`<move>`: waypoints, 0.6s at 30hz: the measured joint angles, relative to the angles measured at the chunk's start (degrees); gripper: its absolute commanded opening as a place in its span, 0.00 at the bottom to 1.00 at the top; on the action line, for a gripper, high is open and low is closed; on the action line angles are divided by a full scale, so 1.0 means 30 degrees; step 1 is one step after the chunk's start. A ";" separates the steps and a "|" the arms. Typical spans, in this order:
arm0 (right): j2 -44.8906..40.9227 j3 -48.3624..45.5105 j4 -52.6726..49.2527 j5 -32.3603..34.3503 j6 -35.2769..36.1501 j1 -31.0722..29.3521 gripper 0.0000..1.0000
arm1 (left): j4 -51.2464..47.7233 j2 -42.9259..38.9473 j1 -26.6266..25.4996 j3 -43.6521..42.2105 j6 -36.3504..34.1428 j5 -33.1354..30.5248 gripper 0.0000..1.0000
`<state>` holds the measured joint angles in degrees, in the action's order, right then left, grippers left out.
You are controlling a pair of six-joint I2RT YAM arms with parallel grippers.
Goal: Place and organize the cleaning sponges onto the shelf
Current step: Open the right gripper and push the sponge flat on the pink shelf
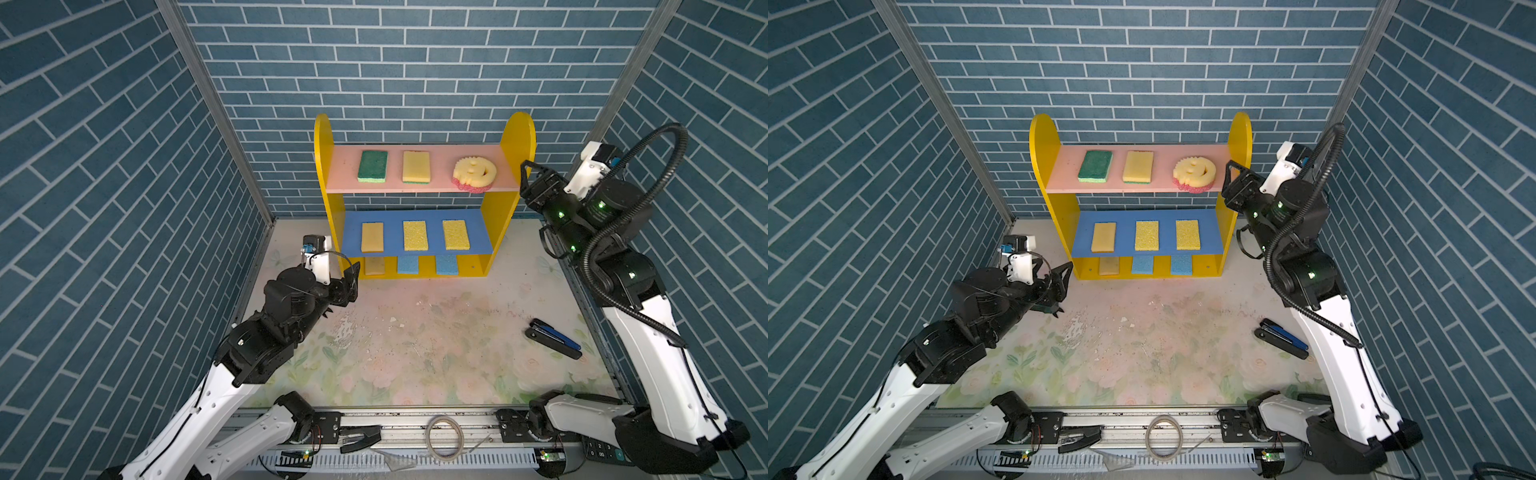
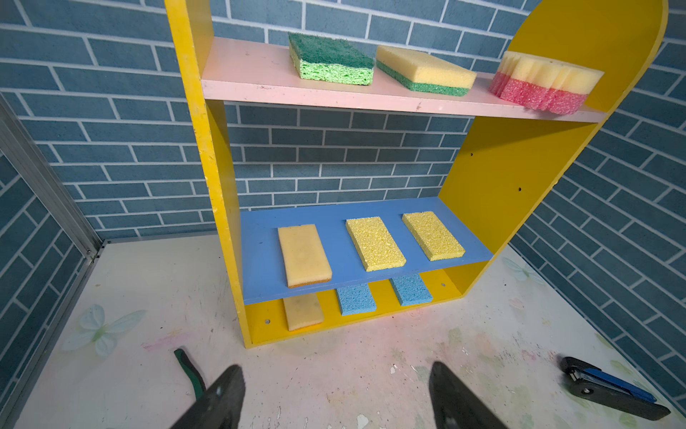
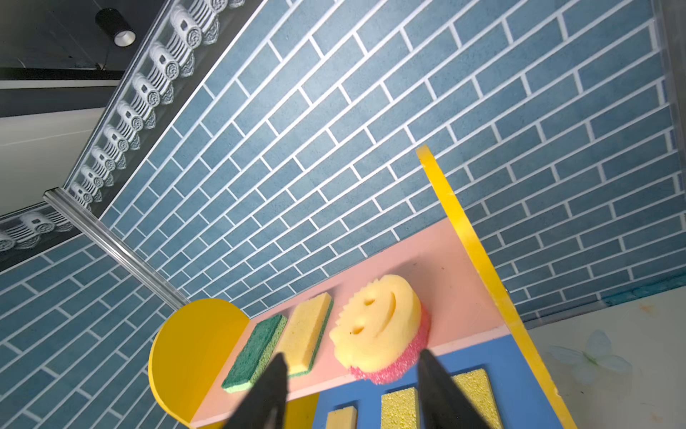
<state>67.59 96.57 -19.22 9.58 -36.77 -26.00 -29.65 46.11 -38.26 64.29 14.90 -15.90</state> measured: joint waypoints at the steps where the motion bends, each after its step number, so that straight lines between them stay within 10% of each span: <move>1: -0.0124 -0.0036 -0.0284 -0.0131 0.0000 0.0000 0.00 | 0.0000 0.0007 0.0000 0.0000 -0.0044 -0.0036 0.79; 18: 0.5668 0.3847 -0.5217 -0.7184 -0.0474 0.0692 0.00 | -0.0415 -0.0743 0.0000 0.0022 -0.0117 -0.0517 0.81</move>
<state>84.60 108.12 -34.87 -11.97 -38.20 -23.92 -30.89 43.88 -38.26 64.36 14.55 -17.45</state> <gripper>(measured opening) 0.042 0.809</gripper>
